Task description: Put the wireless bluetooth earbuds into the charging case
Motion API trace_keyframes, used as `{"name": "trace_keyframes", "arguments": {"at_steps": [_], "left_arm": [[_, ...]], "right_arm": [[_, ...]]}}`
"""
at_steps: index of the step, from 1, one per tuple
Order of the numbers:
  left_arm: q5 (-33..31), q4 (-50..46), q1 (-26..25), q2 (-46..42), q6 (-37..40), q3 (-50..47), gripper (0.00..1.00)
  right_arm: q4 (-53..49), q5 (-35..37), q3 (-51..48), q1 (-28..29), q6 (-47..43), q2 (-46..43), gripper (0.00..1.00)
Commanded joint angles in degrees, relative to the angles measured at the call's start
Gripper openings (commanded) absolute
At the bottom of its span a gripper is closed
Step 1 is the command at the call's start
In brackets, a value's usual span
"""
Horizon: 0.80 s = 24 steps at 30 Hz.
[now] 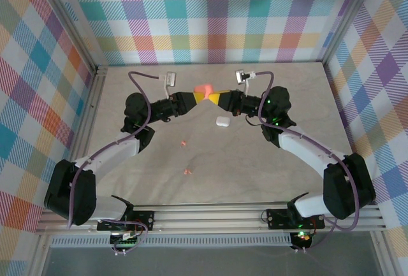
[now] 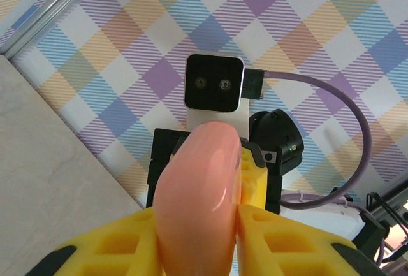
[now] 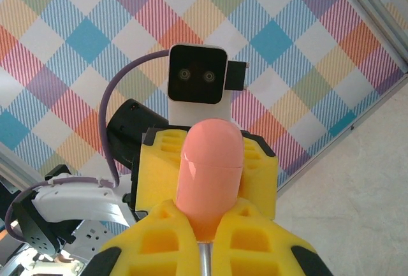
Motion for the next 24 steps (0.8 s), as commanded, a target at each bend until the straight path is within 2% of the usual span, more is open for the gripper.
{"name": "trace_keyframes", "arguments": {"at_steps": [1, 3, 6, 9, 12, 16, 20, 24], "left_arm": [[1.3, -2.0, 0.0, -4.2, 4.4, 1.9, 0.24], [0.5, -5.8, -0.1, -6.1, 7.6, 1.7, 0.17], [-1.6, -13.1, -0.1, -9.6, 13.2, 1.5, 0.0], [-2.9, -22.3, -0.2, -12.9, 19.5, 2.2, 0.0], [-4.6, -34.0, -0.3, -15.9, 27.8, 3.6, 0.0], [-4.0, -45.0, -0.5, -18.6, 39.4, 5.2, 0.0], [-5.2, -55.1, -0.6, -20.0, 49.3, 7.1, 0.0], [-5.2, -55.5, -0.9, -23.4, 56.5, 4.8, 0.0]], "right_arm": [[-1.7, -0.5, 1.6, 0.0, -1.9, 0.6, 0.0], [-4.4, -0.4, 1.9, 0.1, -3.8, 0.1, 0.0], [-10.3, 1.0, 2.5, 0.2, -7.5, -1.5, 0.18], [-18.5, 2.2, 4.2, 0.2, -13.0, -3.8, 0.41], [-30.2, 3.2, 8.0, 0.2, -22.0, -6.6, 0.58], [-46.5, 3.9, 14.3, 0.3, -35.9, -8.3, 0.65], [-55.5, 3.9, 17.9, 1.6, -46.4, -8.5, 0.64], [-62.7, 6.0, 21.3, 6.0, -56.0, -7.8, 0.63]]}}
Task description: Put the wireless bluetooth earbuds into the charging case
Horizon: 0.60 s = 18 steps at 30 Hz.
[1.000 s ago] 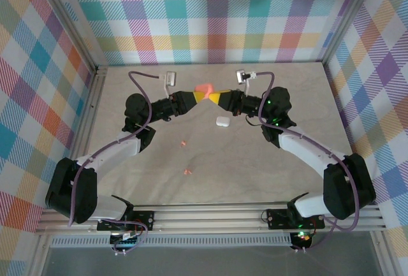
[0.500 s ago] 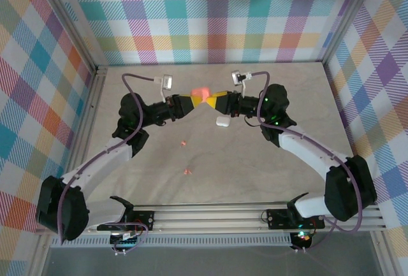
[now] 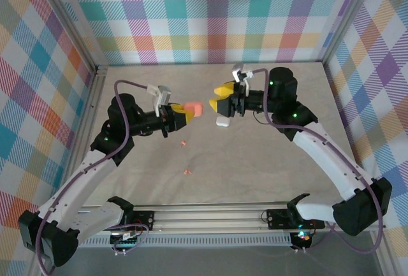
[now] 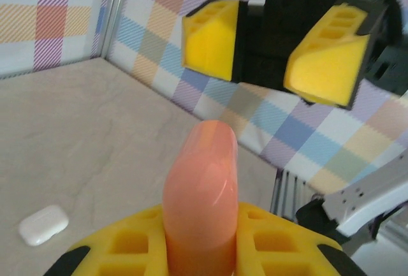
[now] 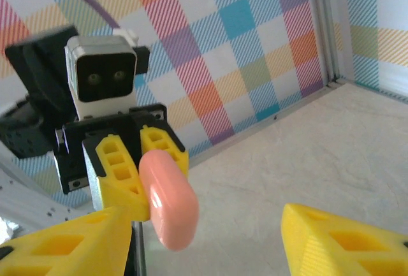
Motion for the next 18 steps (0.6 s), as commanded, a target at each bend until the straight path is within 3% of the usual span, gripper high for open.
{"name": "trace_keyframes", "arguments": {"at_steps": [1, 6, 18], "left_arm": [[0.2, -3.9, -0.6, -4.0, 12.2, -1.2, 0.0], [1.9, -7.0, -0.9, -6.7, 20.3, -2.3, 0.0], [3.5, -7.9, -1.5, -6.8, 20.6, -3.5, 0.0]], "right_arm": [[-12.1, 1.9, 3.4, 3.8, -14.8, 0.9, 0.63], [-16.3, 1.3, 6.0, 6.5, -19.9, 3.7, 0.64], [-16.0, -1.1, 8.6, 8.2, -18.8, 7.8, 0.65]]}}
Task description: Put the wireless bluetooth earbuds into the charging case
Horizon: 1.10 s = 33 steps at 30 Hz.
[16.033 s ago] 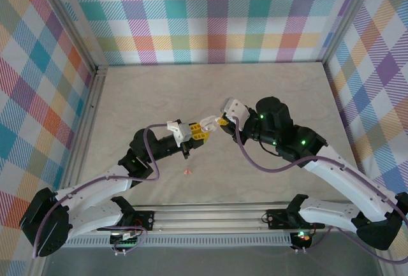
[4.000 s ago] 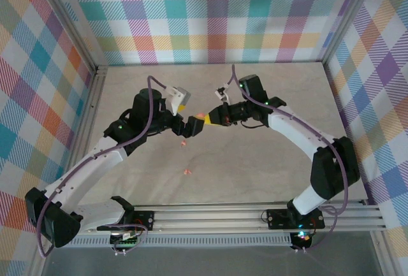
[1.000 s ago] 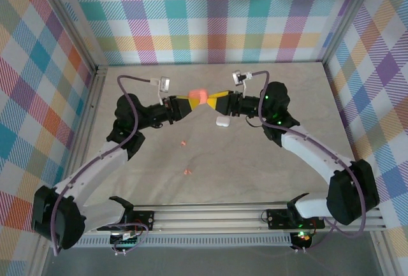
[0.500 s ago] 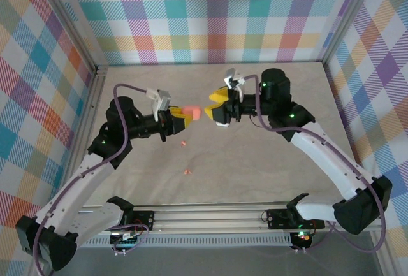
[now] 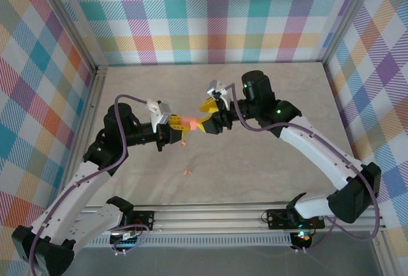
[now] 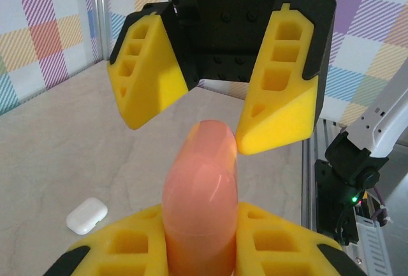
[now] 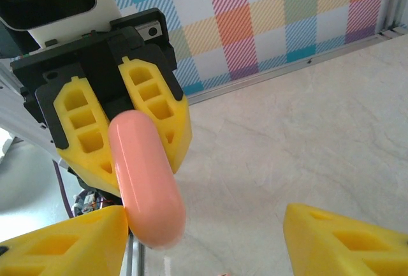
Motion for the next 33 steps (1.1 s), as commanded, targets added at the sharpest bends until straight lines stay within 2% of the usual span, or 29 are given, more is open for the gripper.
{"name": "trace_keyframes", "arguments": {"at_steps": [1, 7, 11, 14, 26, 33], "left_arm": [[2.2, 0.1, -0.9, -0.6, 1.6, -0.4, 0.0], [2.6, 0.6, -1.1, -0.5, 1.9, -0.7, 0.0], [3.5, 0.8, -1.4, 0.0, 2.2, -0.7, 0.0], [3.6, 0.6, -1.5, 0.0, 2.5, -0.8, 0.0], [2.6, 0.6, -1.8, -0.4, 3.0, -1.7, 0.0], [-3.7, -2.9, -1.8, -0.2, 2.8, -2.6, 0.0]], "right_arm": [[-0.8, -1.8, 3.0, 0.8, -1.9, 1.4, 0.65], [-2.1, 2.4, 3.7, 1.0, -1.6, 2.2, 0.65], [-4.3, 9.7, 5.3, 1.0, 0.3, 3.4, 0.65], [-6.1, 12.5, 7.1, 0.9, 1.0, 4.5, 0.65], [-7.4, 15.4, 9.2, 0.2, 5.5, 6.6, 0.65], [-6.1, 11.5, 8.5, -1.4, 10.4, 4.6, 0.65]]}}
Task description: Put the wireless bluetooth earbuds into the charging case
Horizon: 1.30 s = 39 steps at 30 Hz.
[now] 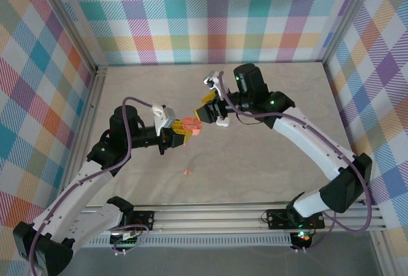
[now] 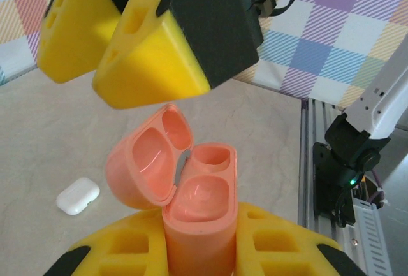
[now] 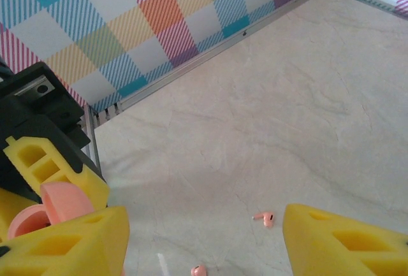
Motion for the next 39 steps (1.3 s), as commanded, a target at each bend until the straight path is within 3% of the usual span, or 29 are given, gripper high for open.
{"name": "trace_keyframes", "arguments": {"at_steps": [1, 6, 12, 17, 21, 26, 31, 39], "left_arm": [[-2.8, -1.0, -0.3, -1.0, 0.8, -1.3, 0.0], [-6.4, -1.1, -0.3, -2.3, -1.5, -4.3, 0.0], [-11.5, -3.0, 0.1, -5.4, -4.3, -6.6, 0.0], [-17.1, -8.1, 0.4, -9.4, -5.4, -8.0, 0.0], [-19.8, -11.7, 0.4, -12.5, -5.1, -8.2, 0.0], [-22.3, -14.2, 0.4, -15.9, -5.1, -8.3, 0.0], [-22.5, -16.3, 0.4, -18.0, -4.8, -8.1, 0.0], [-22.1, -18.4, 0.4, -21.3, -3.8, -7.8, 0.0]], "right_arm": [[1.1, -2.4, 0.4, -1.8, 5.0, -1.3, 0.65], [4.1, -5.0, -2.1, -6.4, 14.0, -3.9, 0.63], [3.0, -1.5, -5.1, -7.1, 15.0, -4.7, 0.62], [4.7, -0.7, -13.4, -6.6, 16.7, -5.4, 0.57], [5.1, 4.2, -21.0, -3.0, 13.1, -5.5, 0.54], [11.6, 4.2, -27.8, 2.8, 8.1, -2.8, 0.48], [13.6, 3.8, -27.3, 8.2, 2.7, 4.4, 0.47], [15.7, 4.4, -24.2, 11.9, 1.3, 13.9, 0.41]]}}
